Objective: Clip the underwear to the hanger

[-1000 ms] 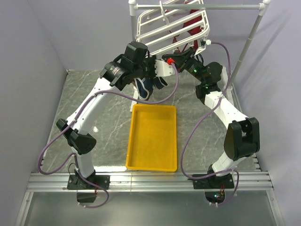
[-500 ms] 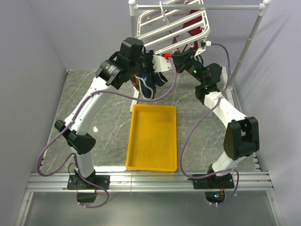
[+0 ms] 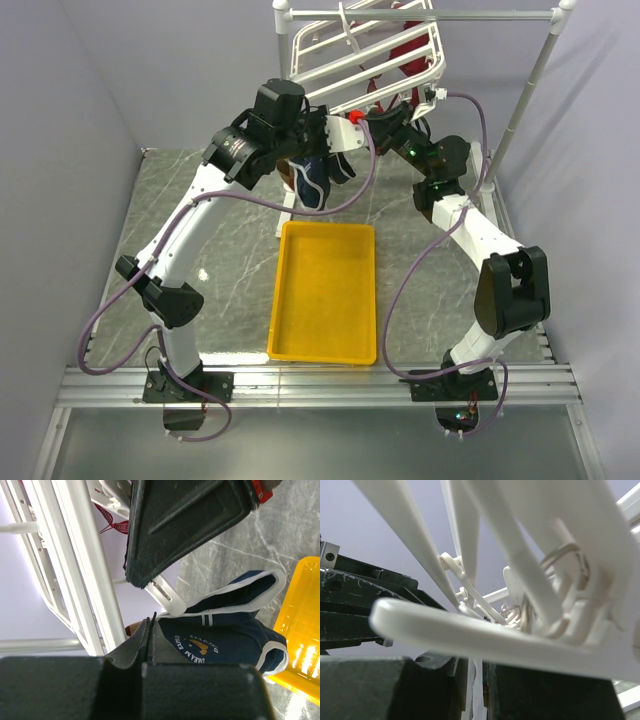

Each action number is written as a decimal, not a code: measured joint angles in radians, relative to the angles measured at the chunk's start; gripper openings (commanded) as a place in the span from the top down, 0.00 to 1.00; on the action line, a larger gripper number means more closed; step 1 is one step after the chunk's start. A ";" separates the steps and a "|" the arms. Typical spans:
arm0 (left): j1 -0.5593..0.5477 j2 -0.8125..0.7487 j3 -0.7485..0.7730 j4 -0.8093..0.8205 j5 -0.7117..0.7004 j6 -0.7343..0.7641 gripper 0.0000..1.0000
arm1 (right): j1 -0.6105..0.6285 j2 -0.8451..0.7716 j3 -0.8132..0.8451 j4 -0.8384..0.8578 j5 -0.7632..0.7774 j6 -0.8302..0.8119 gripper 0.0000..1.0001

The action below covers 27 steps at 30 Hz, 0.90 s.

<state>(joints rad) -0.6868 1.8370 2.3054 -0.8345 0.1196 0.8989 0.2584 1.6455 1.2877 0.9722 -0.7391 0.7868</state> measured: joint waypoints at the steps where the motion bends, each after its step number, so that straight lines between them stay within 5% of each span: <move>1: -0.001 0.000 0.001 0.000 0.000 -0.001 1.00 | 0.002 0.001 0.000 0.002 0.001 0.000 1.00; 27: -0.008 0.000 0.000 0.006 -0.002 0.006 1.00 | 0.008 0.008 0.001 0.016 0.005 0.008 1.00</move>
<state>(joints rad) -0.6952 1.8374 2.3058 -0.8280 0.1181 0.9047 0.2661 1.6535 1.2888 0.9882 -0.7345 0.7952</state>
